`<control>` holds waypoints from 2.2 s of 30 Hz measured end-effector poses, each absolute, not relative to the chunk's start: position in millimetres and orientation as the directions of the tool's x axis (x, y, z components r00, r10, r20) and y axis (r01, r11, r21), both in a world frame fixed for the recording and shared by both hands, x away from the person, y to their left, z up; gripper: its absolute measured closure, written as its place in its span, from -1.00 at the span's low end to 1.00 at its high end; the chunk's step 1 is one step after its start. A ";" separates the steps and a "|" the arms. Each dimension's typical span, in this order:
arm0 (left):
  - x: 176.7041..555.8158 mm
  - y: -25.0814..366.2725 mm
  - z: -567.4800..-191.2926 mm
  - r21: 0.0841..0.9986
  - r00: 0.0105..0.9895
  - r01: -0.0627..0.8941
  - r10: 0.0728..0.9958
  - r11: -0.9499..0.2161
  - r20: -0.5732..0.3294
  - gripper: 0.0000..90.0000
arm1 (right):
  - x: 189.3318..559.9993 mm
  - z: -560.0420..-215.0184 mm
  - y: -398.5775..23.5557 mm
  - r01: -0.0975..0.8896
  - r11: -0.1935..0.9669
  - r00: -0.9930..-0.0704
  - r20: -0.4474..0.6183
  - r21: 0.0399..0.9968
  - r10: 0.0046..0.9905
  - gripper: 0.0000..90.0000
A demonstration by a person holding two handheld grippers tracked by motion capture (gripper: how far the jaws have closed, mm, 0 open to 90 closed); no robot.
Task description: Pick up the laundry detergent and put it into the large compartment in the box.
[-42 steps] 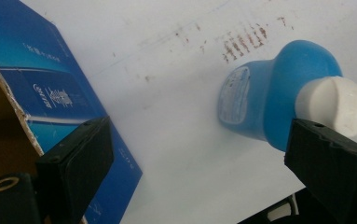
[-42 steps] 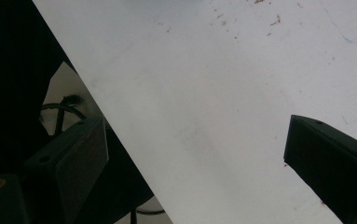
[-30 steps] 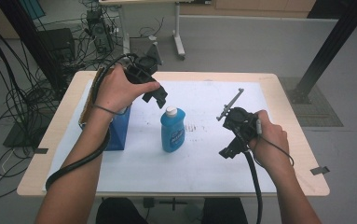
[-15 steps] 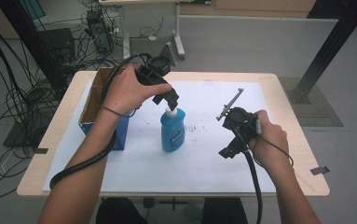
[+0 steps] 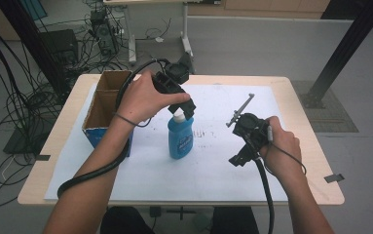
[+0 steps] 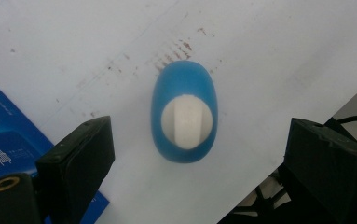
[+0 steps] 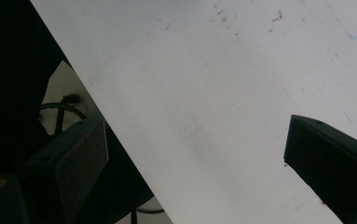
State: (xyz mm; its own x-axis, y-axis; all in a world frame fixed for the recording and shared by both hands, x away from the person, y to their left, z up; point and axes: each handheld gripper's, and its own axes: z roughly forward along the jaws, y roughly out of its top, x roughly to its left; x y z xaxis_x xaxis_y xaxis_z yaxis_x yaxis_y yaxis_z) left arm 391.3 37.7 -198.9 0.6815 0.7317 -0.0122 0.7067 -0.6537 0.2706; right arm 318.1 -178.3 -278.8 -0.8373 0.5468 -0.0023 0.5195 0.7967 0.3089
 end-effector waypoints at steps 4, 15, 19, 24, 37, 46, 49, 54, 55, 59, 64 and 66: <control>391.0 36.7 -202.1 0.270 0.685 0.703 0.729 -0.658 -0.009 -0.81 | 318.0 -279.0 -178.1 0.522 0.795 -0.836 -0.001 0.307 0.549 -0.87; 390.9 35.6 -214.1 0.263 0.685 0.702 0.728 -0.661 0.001 -0.79 | 318.5 -280.8 -178.1 0.519 0.800 -0.838 -0.005 0.301 0.546 -0.87; 391.9 35.6 -217.2 0.261 0.683 0.705 0.730 -0.659 0.001 -0.79 | 319.0 -281.0 -178.2 0.517 0.801 -0.839 -0.009 0.301 0.545 -0.87; 393.5 36.0 -222.3 0.264 0.682 0.705 0.731 -0.659 0.002 -0.79 | 319.4 -281.2 -178.5 0.521 0.801 -0.837 -0.010 0.295 0.548 -0.87; 395.1 34.1 -236.2 0.251 0.677 0.709 0.736 -0.659 0.018 -0.80 | 320.3 -282.8 -180.4 0.524 0.801 -0.834 -0.015 0.291 0.551 -0.87; 395.2 31.5 -250.2 0.242 0.682 0.708 0.731 -0.664 0.013 -0.80 | 320.5 -284.1 -180.9 0.528 0.797 -0.831 -0.016 0.295 0.556 -0.88; 395.0 31.2 -252.6 0.239 0.681 0.709 0.732 -0.663 0.010 -0.80 | 320.3 -284.3 -180.6 0.531 0.796 -0.829 -0.014 0.290 0.559 -0.88; 393.8 30.6 -257.6 0.239 0.679 0.712 0.735 -0.661 0.010 -0.80 | 319.9 -284.8 -180.0 0.533 0.796 -0.829 -0.009 0.287 0.559 -0.88; 393.8 30.5 -258.5 0.240 0.678 0.711 0.735 -0.661 0.012 -0.80 | 319.9 -284.7 -179.8 0.531 0.797 -0.830 -0.010 0.286 0.557 -0.88; 394.3 30.6 -263.2 0.240 0.671 0.714 0.741 -0.658 0.033 -0.80 | 319.9 -284.7 -179.4 0.527 0.799 -0.833 -0.013 0.290 0.554 -0.88; 395.2 30.9 -269.7 0.239 0.666 0.719 0.745 -0.652 0.031 -0.80 | 320.0 -285.6 -178.8 0.529 0.799 -0.832 -0.009 0.285 0.554 -0.88; 395.4 30.3 -272.6 0.244 0.664 0.720 0.747 -0.650 0.030 -0.80 | 319.9 -285.6 -178.8 0.529 0.800 -0.833 -0.009 0.285 0.554 -0.88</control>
